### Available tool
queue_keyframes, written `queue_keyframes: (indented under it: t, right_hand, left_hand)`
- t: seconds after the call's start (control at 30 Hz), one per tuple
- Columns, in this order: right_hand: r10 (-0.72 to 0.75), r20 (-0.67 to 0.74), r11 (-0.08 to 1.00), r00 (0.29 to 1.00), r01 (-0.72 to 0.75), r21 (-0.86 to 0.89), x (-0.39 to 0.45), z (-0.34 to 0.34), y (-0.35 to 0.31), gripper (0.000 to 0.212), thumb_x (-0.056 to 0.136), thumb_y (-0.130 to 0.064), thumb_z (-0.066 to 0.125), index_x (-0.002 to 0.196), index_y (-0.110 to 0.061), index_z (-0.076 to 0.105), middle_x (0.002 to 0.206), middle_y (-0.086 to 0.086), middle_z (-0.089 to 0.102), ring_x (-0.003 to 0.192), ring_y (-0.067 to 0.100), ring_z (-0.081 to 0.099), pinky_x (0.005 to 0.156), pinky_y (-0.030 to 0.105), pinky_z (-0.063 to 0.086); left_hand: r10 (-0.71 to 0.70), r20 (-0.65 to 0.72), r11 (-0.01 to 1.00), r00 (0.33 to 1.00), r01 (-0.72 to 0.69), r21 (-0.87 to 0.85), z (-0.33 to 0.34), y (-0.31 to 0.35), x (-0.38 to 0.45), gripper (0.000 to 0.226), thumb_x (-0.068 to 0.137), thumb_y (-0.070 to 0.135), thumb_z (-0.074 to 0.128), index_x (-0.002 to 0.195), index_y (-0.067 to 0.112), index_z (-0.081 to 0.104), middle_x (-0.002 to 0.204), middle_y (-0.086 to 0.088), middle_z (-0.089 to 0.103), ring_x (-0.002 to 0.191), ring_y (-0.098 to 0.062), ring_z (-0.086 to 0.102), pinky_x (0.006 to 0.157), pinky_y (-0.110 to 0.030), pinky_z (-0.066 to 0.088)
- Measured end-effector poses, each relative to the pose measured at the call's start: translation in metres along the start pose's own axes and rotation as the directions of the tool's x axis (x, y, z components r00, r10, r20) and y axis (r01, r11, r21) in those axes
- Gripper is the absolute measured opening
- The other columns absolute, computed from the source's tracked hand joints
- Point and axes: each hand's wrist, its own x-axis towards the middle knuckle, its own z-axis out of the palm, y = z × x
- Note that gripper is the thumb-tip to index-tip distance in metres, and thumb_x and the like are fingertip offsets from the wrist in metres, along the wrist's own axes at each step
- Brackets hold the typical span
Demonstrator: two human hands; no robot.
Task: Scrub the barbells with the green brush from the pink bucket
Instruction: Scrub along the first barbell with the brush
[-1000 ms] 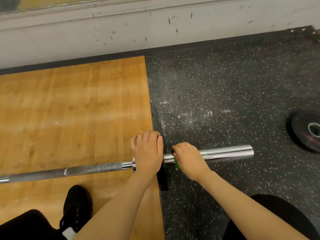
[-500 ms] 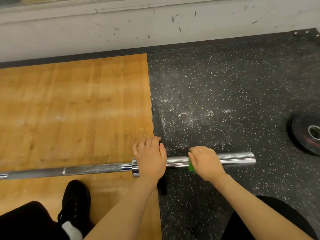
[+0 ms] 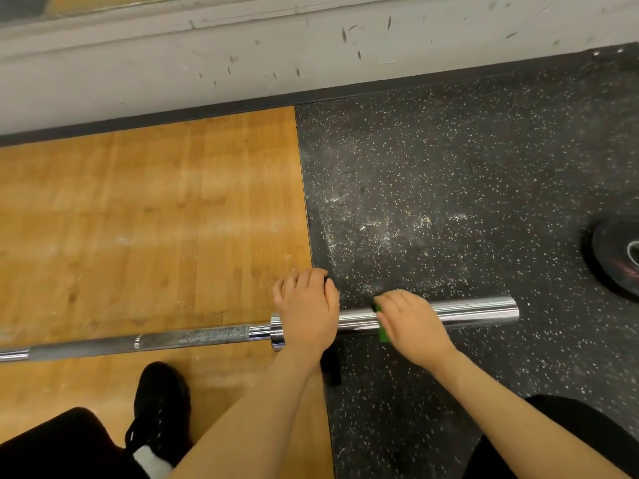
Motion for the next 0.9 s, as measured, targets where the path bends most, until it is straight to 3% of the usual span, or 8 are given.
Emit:
queue_keyframes:
  t: [0.13, 0.27, 0.33, 0.43, 0.53, 0.67, 0.8, 0.9]
  right_hand:
    - [0.069, -0.049, 0.997, 0.996, -0.071, -0.039, -0.007, -0.008, 0.030, 0.058, 0.102, -0.039, 0.020, 0.101, -0.011, 0.070, 0.092, 0.000, 0.070, 0.083, 0.018, 0.066, 0.073, 0.030, 0.054]
    - [0.035, -0.140, 0.999, 0.990, -0.032, 0.026, 0.006, -0.016, 0.033, 0.039, 0.095, -0.030, 0.040, 0.103, -0.006, 0.069, 0.096, 0.005, 0.070, 0.089, 0.022, 0.066, 0.081, 0.033, 0.055]
    - [0.085, -0.213, 0.992, 0.973, -0.063, 0.108, 0.011, -0.020, 0.036, 0.027, 0.094, -0.022, 0.055, 0.108, -0.003, 0.067, 0.102, 0.008, 0.068, 0.096, 0.026, 0.063, 0.087, 0.038, 0.054]
    - [0.188, -0.285, 0.974, 0.940, -0.140, 0.180, 0.019, -0.027, 0.043, 0.028, 0.088, -0.012, 0.065, 0.113, -0.001, 0.064, 0.108, 0.010, 0.066, 0.102, 0.029, 0.060, 0.094, 0.038, 0.048]
    - [0.201, -0.338, 0.974, 0.919, -0.151, 0.169, 0.030, -0.033, 0.049, 0.027, 0.088, -0.010, 0.065, 0.113, 0.000, 0.063, 0.108, 0.012, 0.066, 0.102, 0.029, 0.060, 0.095, 0.035, 0.044]
    - [0.171, -0.360, 0.980, 0.917, -0.121, 0.157, 0.048, -0.026, 0.044, 0.027, 0.087, -0.014, 0.062, 0.110, 0.001, 0.064, 0.106, 0.012, 0.067, 0.099, 0.029, 0.062, 0.091, 0.040, 0.051]
    - [0.124, -0.319, 0.988, 0.940, -0.086, 0.130, 0.062, -0.004, 0.025, 0.030, 0.086, -0.019, 0.062, 0.110, -0.003, 0.067, 0.108, 0.008, 0.068, 0.102, 0.026, 0.063, 0.087, 0.040, 0.055]
    - [0.099, -0.362, 0.994, 0.927, -0.075, 0.081, 0.063, 0.012, 0.019, 0.028, 0.094, -0.024, 0.051, 0.108, -0.008, 0.069, 0.106, 0.005, 0.068, 0.104, 0.025, 0.061, 0.089, 0.038, 0.052]
  left_hand:
    - [0.008, 0.012, 1.000, 1.000, -0.008, 0.020, -0.004, 0.002, 0.008, 0.059, 0.090, 0.043, 0.012, 0.104, 0.023, 0.065, 0.104, 0.006, 0.064, 0.103, -0.017, 0.051, 0.106, -0.040, 0.021]
    - [0.002, 0.059, 0.997, 0.998, -0.007, 0.081, -0.011, 0.008, 0.033, 0.042, 0.100, 0.042, 0.027, 0.102, 0.022, 0.064, 0.107, 0.005, 0.063, 0.109, -0.017, 0.049, 0.106, -0.039, 0.021]
    - [0.014, 0.069, 0.990, 0.998, -0.023, 0.142, -0.017, 0.011, 0.052, 0.043, 0.101, 0.043, 0.026, 0.108, 0.021, 0.062, 0.114, 0.004, 0.061, 0.113, -0.018, 0.047, 0.106, -0.038, 0.023]
    - [0.046, 0.072, 0.981, 0.996, -0.059, 0.186, -0.023, 0.017, 0.074, 0.045, 0.103, 0.041, 0.023, 0.119, 0.018, 0.058, 0.126, 0.000, 0.057, 0.122, -0.021, 0.044, 0.109, -0.039, 0.026]
    - [0.174, 0.082, 0.972, 0.981, -0.184, 0.147, -0.024, 0.026, 0.074, 0.040, 0.104, 0.035, 0.028, 0.123, 0.016, 0.058, 0.138, -0.002, 0.051, 0.131, -0.019, 0.039, 0.112, -0.036, 0.021]
    - [0.370, 0.124, 0.905, 0.921, -0.387, 0.178, -0.016, 0.029, 0.050, 0.041, 0.102, 0.032, 0.031, 0.123, 0.015, 0.061, 0.144, -0.004, 0.047, 0.137, -0.021, 0.036, 0.116, -0.034, 0.013]
    - [0.448, 0.174, 0.824, 0.877, -0.480, 0.300, -0.002, 0.024, 0.043, 0.049, 0.097, 0.037, 0.027, 0.110, 0.016, 0.069, 0.127, -0.004, 0.062, 0.124, -0.021, 0.053, 0.112, -0.039, 0.029]
    - [0.478, 0.150, 0.810, 0.865, -0.500, 0.307, 0.002, 0.022, 0.052, 0.045, 0.094, 0.038, 0.033, 0.106, 0.015, 0.070, 0.124, -0.004, 0.064, 0.121, -0.021, 0.056, 0.109, -0.040, 0.030]
